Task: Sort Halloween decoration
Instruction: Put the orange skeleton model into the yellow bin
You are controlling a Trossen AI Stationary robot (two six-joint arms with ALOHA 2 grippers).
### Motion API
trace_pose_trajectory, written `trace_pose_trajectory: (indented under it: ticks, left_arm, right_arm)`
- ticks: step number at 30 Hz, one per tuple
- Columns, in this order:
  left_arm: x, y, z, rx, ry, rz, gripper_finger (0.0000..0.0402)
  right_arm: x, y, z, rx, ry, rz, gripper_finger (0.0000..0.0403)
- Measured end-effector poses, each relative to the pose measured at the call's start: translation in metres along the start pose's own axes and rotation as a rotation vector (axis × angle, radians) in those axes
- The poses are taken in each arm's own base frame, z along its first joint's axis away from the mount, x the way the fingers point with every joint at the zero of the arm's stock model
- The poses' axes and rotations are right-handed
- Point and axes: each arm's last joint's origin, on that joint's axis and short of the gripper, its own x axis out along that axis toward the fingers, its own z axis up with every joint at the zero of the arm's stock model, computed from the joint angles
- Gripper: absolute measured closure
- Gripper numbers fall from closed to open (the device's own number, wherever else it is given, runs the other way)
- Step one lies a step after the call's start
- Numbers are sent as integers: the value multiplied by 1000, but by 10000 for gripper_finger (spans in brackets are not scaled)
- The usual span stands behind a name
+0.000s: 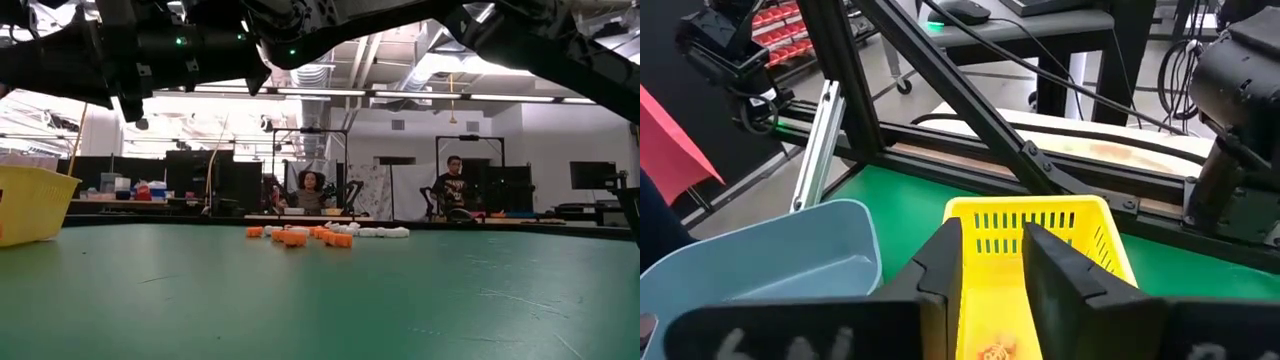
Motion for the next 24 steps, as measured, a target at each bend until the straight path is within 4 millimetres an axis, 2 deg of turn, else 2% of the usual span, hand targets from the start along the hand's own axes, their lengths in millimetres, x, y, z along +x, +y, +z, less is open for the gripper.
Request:
trace_pose_trajectory:
  ticks: [6,13,18,24]
  left_arm:
    - [0,0,0,-4,1,-1,176]
    - [0,0,0,1,4,-2,176]
    - [0,0,0,1,4,-1,176]
    - [0,0,0,2,6,-2,176]
  right_arm:
    - [-8,-7,-5,67,111,-65,302]
    - [-47,-28,9,211,289,-151,302]
    - [-94,-36,35,193,427,-219,302]
    - [-168,-34,74,113,620,-325,302]
